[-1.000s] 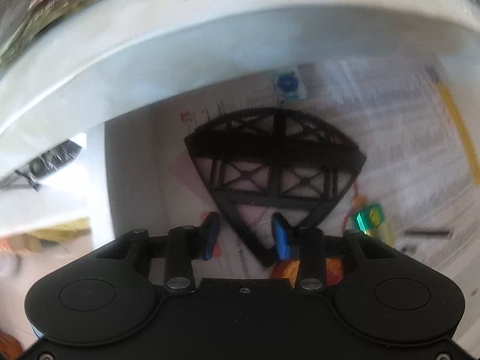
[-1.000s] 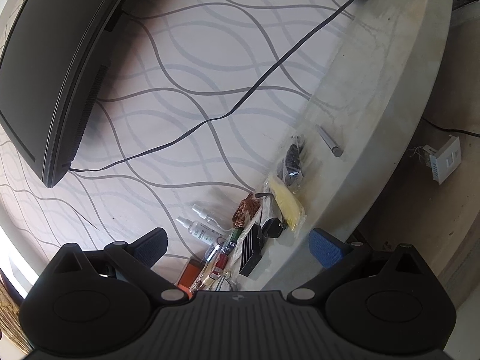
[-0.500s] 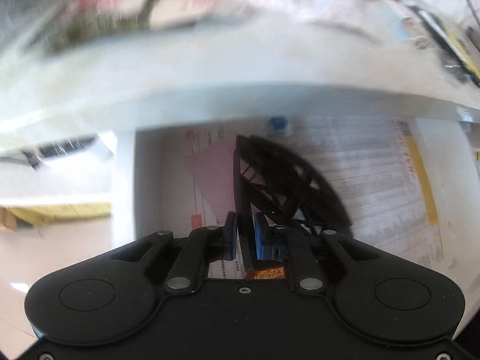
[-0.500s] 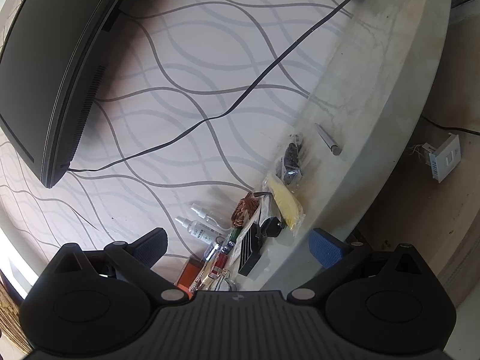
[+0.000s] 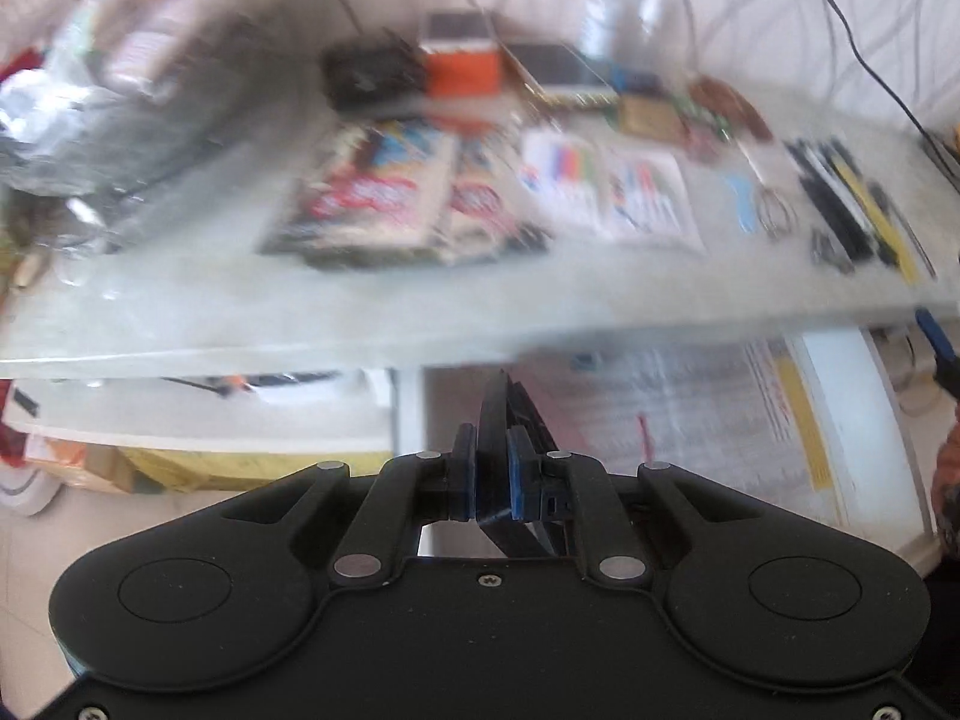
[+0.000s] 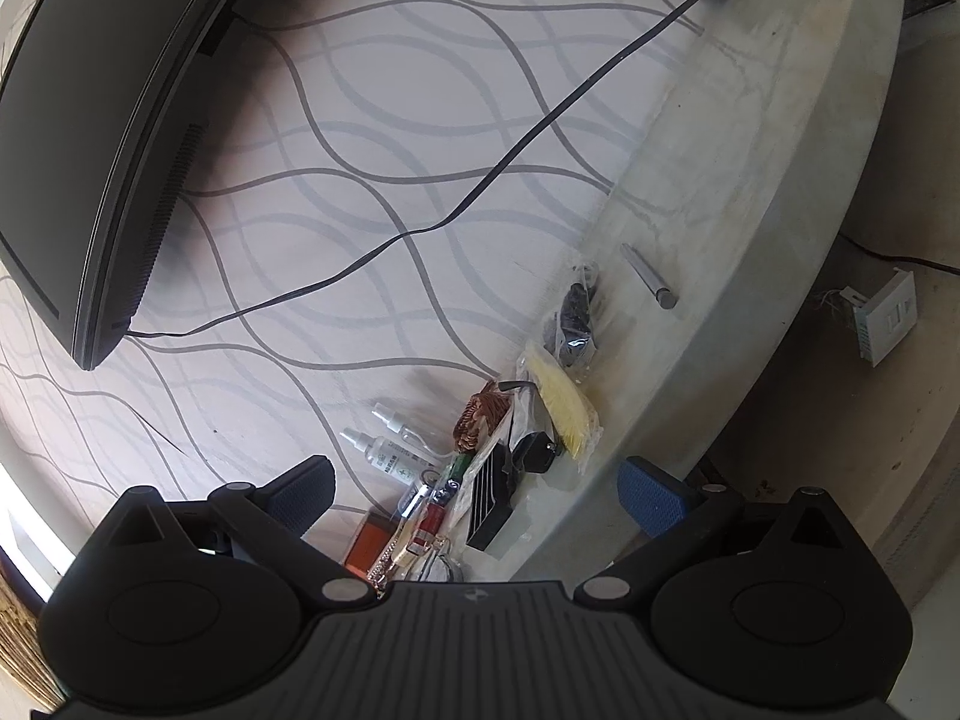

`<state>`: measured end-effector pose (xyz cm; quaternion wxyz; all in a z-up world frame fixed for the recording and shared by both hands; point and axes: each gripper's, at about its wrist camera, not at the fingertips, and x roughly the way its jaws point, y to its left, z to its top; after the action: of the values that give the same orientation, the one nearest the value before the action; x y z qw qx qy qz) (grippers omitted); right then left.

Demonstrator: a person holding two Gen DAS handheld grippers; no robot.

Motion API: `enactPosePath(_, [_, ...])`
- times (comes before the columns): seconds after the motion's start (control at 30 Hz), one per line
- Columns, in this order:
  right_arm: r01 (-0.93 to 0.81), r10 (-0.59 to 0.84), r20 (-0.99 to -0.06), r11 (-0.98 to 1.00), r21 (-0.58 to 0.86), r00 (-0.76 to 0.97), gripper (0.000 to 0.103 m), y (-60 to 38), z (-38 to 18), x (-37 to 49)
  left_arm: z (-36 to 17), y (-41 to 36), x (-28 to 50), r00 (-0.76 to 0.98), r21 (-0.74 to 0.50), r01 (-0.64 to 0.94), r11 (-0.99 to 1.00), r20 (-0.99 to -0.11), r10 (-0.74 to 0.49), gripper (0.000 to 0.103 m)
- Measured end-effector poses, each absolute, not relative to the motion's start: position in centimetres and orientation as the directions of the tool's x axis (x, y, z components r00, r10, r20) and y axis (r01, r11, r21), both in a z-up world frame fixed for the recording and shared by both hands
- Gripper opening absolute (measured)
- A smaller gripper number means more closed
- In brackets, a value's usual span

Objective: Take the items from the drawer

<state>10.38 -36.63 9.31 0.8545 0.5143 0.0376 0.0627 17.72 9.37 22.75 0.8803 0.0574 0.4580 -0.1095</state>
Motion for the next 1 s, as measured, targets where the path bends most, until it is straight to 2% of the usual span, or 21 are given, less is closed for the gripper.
enactPosePath(0.2, [-0.062,0.136,-0.002,0.468,0.881,0.991,0.103,-36.4,9.1,10.2,28.1,10.8,17.9,0.681,0.094,0.199,0.975,-0.729,-0.069,0.01])
enactPosePath(0.33, [-0.063,0.136,-0.002,0.468,0.881,0.991,0.103,-36.4,9.0,10.1,30.2,14.4,18.7,0.754,0.095,0.067,0.993,-0.657,0.012,0.01])
enactPosePath(0.53, [-0.067,0.134,0.006,0.46,0.886,0.991,0.103,-36.6,8.7,9.8,25.7,22.7,22.0,0.756,-0.162,-0.24,0.957,-0.65,0.079,0.01])
enactPosePath(0.67, [-0.065,0.131,0.003,0.468,0.881,0.991,0.103,-36.5,8.9,9.7,21.8,24.3,23.2,0.751,-0.268,-0.326,0.907,-0.656,0.075,0.012])
enactPosePath(0.77, [-0.059,0.125,-0.001,0.473,0.879,0.992,0.103,-36.4,9.1,9.7,20.1,24.2,23.7,0.76,-0.29,-0.351,0.89,-0.643,0.09,0.013])
enactPosePath(0.87, [-0.059,0.126,-0.002,0.476,0.878,0.992,0.103,-36.3,9.1,9.8,19.1,23.7,24.0,0.777,-0.253,-0.36,0.898,-0.614,0.139,0.015])
enactPosePath(1.0, [-0.061,0.129,-0.002,0.48,0.875,0.992,0.103,-36.2,9.2,9.9,17.8,23.1,24.5,0.79,-0.232,-0.347,0.909,-0.595,0.15,0.012])
